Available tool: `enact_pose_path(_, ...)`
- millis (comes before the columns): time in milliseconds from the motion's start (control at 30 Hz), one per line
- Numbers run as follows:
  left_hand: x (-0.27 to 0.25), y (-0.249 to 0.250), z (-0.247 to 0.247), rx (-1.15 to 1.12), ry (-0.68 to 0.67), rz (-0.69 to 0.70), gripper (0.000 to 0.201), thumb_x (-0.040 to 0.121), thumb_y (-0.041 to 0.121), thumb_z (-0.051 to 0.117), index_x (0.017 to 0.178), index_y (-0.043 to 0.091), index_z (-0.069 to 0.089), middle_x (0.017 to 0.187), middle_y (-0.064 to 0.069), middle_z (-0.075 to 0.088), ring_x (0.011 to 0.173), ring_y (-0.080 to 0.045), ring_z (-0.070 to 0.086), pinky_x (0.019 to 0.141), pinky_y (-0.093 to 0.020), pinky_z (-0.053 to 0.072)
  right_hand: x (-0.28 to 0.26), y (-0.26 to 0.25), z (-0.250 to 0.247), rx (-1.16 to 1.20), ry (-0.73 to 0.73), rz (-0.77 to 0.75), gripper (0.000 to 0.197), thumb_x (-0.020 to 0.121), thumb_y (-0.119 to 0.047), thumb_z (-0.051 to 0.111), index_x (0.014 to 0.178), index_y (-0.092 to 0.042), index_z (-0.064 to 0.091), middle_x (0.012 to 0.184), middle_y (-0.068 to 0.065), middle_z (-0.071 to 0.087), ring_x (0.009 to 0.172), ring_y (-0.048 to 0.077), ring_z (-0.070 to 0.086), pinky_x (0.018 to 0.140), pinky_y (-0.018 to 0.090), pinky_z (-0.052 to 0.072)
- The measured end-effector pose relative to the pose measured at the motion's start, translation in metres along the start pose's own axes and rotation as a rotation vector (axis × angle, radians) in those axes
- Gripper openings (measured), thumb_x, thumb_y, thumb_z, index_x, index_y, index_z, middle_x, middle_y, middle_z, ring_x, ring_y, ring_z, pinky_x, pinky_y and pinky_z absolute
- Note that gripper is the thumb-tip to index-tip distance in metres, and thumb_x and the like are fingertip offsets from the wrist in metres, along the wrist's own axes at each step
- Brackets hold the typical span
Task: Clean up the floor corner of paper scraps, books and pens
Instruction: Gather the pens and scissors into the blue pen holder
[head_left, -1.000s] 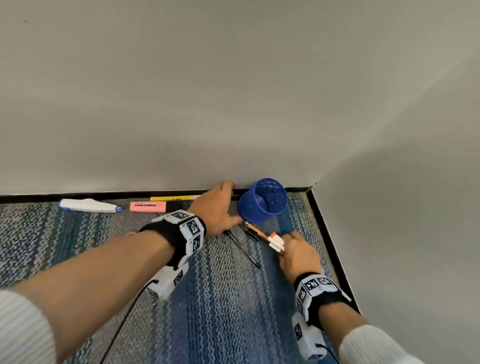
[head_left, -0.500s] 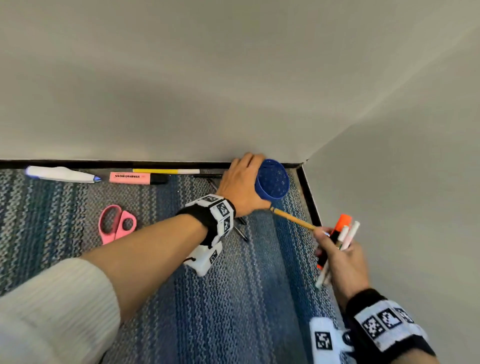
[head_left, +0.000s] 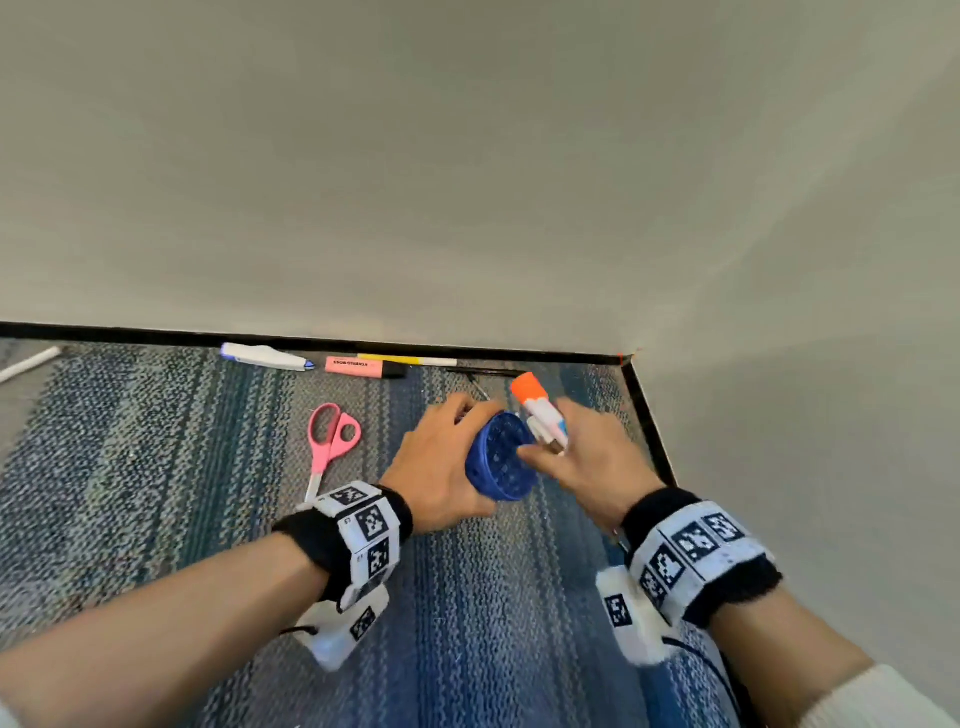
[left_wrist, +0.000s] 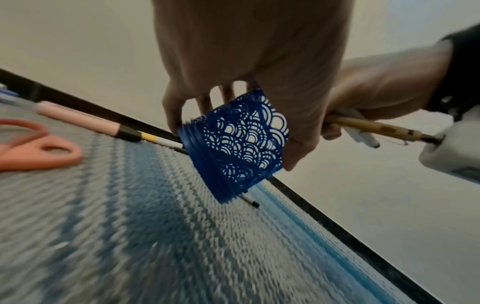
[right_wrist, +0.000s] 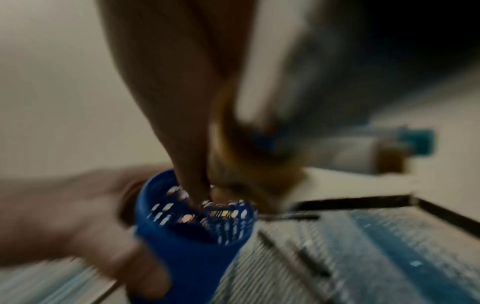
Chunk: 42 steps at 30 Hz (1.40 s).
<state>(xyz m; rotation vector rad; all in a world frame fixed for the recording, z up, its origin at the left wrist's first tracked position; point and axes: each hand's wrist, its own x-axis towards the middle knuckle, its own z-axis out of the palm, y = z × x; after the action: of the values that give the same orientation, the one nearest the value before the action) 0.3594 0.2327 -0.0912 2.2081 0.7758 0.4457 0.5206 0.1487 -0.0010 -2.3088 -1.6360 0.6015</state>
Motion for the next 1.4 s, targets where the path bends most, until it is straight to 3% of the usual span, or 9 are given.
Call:
enact_pose_path(100, -0.033, -0.009, -0.004, 0.066, 0.022, -0.113, 0.082, 0.042, 0.059, 0.064, 0.115, 0.029, 0.044, 0.108, 0.007, 0.038, 0.095, -0.022, 0.048, 0.077, -0.047, 0.05, -0.001, -0.035, 0.028, -0.316, -0.207, -0.063, 0.029, 0.085, -0.031, 0.063, 0.106, -0.013, 0.054, 0.107, 0.017, 0.065, 0.099, 0.035, 0.062, 0.077, 0.035, 0.046)
enact_pose_path(267, -0.053, -0.029, -0.027, 0.119, 0.135, -0.237, 0.093, 0.04, 0.061, 0.062, 0.123, 0.022, 0.046, 0.112, 0.001, 0.046, 0.102, -0.026, 0.052, 0.084, -0.045, 0.05, -0.001, -0.073, 0.036, -0.473, -0.266, -0.132, 0.033, 0.089, -0.029, 0.057, 0.114, -0.008, 0.055, 0.114, 0.02, 0.063, 0.103, 0.038, 0.061, 0.082, 0.038, 0.048)
enact_pose_path(500, -0.056, -0.014, -0.038, 0.206, -0.09, -0.035, 0.092, 0.052, 0.048, 0.076, 0.133, 0.023, 0.04, 0.119, 0.004, 0.043, 0.101, -0.021, 0.052, 0.084, -0.042, 0.05, -0.002, -0.105, 0.043, -0.77, -0.392, -0.324, 0.034, 0.086, -0.021, 0.061, 0.116, -0.005, 0.058, 0.115, 0.014, 0.063, 0.104, 0.034, 0.064, 0.083, 0.039, 0.051)
enact_pose_path(733, -0.048, -0.028, -0.032, -0.09, 0.073, -0.141, 0.082, 0.052, 0.036, 0.083, 0.122, 0.02, 0.046, 0.108, 0.008, 0.042, 0.094, -0.013, 0.053, 0.082, -0.032, 0.049, 0.017, -0.08, 0.043, -0.246, -0.136, -0.368, 0.048, 0.077, -0.031, 0.071, 0.118, -0.012, 0.057, 0.113, 0.005, 0.058, 0.103, 0.023, 0.058, 0.088, 0.032, 0.046)
enact_pose_path(900, -0.029, -0.041, -0.031, -0.14, 0.222, -0.215, 0.083, 0.056, 0.035, 0.087, 0.126, 0.022, 0.045, 0.115, 0.006, 0.044, 0.101, -0.01, 0.05, 0.088, -0.023, 0.043, 0.051, -0.018, 0.031, 0.164, 0.401, 0.017, 0.012, 0.086, -0.029, 0.066, 0.092, -0.02, 0.064, 0.088, -0.004, 0.068, 0.082, 0.016, 0.064, 0.081, 0.035, 0.053)
enact_pose_path(1033, -0.025, -0.052, -0.018, -0.259, 0.184, -0.247, 0.084, 0.06, 0.031, 0.083, 0.128, 0.032, 0.034, 0.119, 0.009, 0.051, 0.107, -0.009, 0.054, 0.096, -0.033, 0.048, 0.06, 0.033, 0.059, -0.04, 0.084, 0.284, 0.011, 0.088, -0.027, 0.063, 0.094, -0.018, 0.065, 0.097, 0.005, 0.07, 0.094, 0.025, 0.065, 0.087, 0.034, 0.051)
enact_pose_path(1233, -0.018, -0.063, -0.012, -0.357, 0.184, -0.265, 0.083, 0.063, 0.035, 0.084, 0.126, 0.048, 0.032, 0.122, 0.017, 0.054, 0.112, -0.003, 0.056, 0.097, -0.035, 0.05, 0.047, 0.059, 0.108, -0.328, -0.154, 0.238, 0.031, 0.094, -0.036, 0.054, 0.112, -0.011, 0.048, 0.116, 0.009, 0.051, 0.106, 0.03, 0.056, 0.086, 0.035, 0.044)
enact_pose_path(1300, -0.014, -0.067, -0.014, -0.368, 0.172, -0.274, 0.088, 0.062, 0.039, 0.085, 0.133, 0.041, 0.032, 0.126, 0.015, 0.053, 0.115, -0.004, 0.055, 0.1, -0.036, 0.049, 0.049, 0.064, 0.105, -0.239, -0.141, 0.148, 0.018, 0.096, -0.03, 0.051, 0.103, -0.013, 0.049, 0.103, 0.007, 0.056, 0.094, 0.027, 0.058, 0.078, 0.034, 0.042)
enact_pose_path(1400, -0.01, -0.072, -0.015, -0.398, 0.182, -0.28, 0.088, 0.061, 0.039, 0.087, 0.133, 0.039, 0.036, 0.126, 0.014, 0.054, 0.113, -0.003, 0.057, 0.098, -0.035, 0.05, 0.055, 0.073, 0.087, 0.369, -0.006, 0.198, 0.008, 0.094, -0.013, 0.059, 0.089, -0.013, 0.053, 0.089, 0.011, 0.065, 0.076, 0.02, 0.064, 0.072, 0.032, 0.053)
